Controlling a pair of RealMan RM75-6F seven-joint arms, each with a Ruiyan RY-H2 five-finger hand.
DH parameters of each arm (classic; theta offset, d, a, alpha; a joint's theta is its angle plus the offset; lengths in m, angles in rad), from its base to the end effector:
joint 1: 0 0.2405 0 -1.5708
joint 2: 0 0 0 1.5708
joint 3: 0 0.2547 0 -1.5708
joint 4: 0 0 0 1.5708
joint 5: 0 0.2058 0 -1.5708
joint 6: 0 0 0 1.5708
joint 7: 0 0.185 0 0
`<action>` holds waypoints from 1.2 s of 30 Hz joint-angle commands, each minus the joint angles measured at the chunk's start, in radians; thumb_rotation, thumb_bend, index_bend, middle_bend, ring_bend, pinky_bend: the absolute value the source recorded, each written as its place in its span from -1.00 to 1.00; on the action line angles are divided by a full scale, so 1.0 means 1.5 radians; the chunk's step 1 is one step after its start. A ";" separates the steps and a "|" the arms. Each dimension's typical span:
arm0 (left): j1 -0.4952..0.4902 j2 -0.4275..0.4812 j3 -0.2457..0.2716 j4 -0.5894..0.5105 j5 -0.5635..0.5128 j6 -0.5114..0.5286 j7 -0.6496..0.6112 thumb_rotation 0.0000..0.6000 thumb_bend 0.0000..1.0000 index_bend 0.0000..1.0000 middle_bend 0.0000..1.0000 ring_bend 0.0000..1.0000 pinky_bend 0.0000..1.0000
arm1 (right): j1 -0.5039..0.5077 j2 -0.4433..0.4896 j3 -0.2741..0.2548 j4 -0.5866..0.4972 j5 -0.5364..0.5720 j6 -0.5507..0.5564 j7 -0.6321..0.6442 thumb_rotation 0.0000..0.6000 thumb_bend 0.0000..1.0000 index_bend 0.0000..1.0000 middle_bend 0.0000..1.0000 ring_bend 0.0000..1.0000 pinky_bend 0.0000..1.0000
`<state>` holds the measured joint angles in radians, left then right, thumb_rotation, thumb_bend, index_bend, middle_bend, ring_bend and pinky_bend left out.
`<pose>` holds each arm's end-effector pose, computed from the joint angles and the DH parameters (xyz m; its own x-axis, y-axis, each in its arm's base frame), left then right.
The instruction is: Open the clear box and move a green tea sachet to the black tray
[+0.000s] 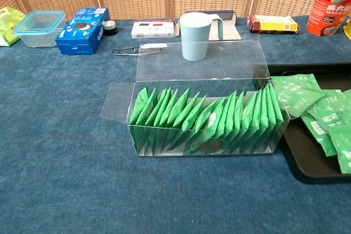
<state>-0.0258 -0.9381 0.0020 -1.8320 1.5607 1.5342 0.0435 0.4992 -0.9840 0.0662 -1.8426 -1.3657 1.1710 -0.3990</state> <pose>-0.2797 0.1917 0.1934 0.4034 0.0286 0.9146 0.9150 -0.0147 -0.4032 -0.1966 -0.3177 0.1378 0.6773 -0.0519 0.7339 -0.7047 -0.3321 0.6269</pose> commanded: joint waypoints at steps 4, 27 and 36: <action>0.004 -0.001 0.004 0.002 0.000 0.001 -0.004 1.00 -0.55 -0.81 -0.93 -1.00 -0.56 | -0.021 0.001 0.008 -0.018 0.004 0.032 0.006 1.00 -0.33 -0.73 -0.97 -0.99 -0.96; 0.056 -0.030 0.053 0.031 0.000 0.012 -0.012 1.00 -0.55 -0.81 -0.93 -1.00 -0.56 | -0.233 -0.072 -0.069 -0.020 -0.039 0.249 0.078 1.00 -0.33 -0.67 -0.93 -0.99 -0.97; 0.053 -0.022 0.054 0.013 0.012 0.007 -0.002 1.00 -0.55 -0.81 -0.93 -1.00 -0.56 | -0.254 -0.070 -0.064 -0.022 -0.077 0.266 0.082 1.00 -0.33 -0.65 -0.92 -0.99 -0.97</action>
<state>0.0549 -0.9726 0.0835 -1.8111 1.5776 1.5460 0.0392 0.1202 -1.0884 -0.0316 -1.8750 -1.4782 1.5684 -0.2769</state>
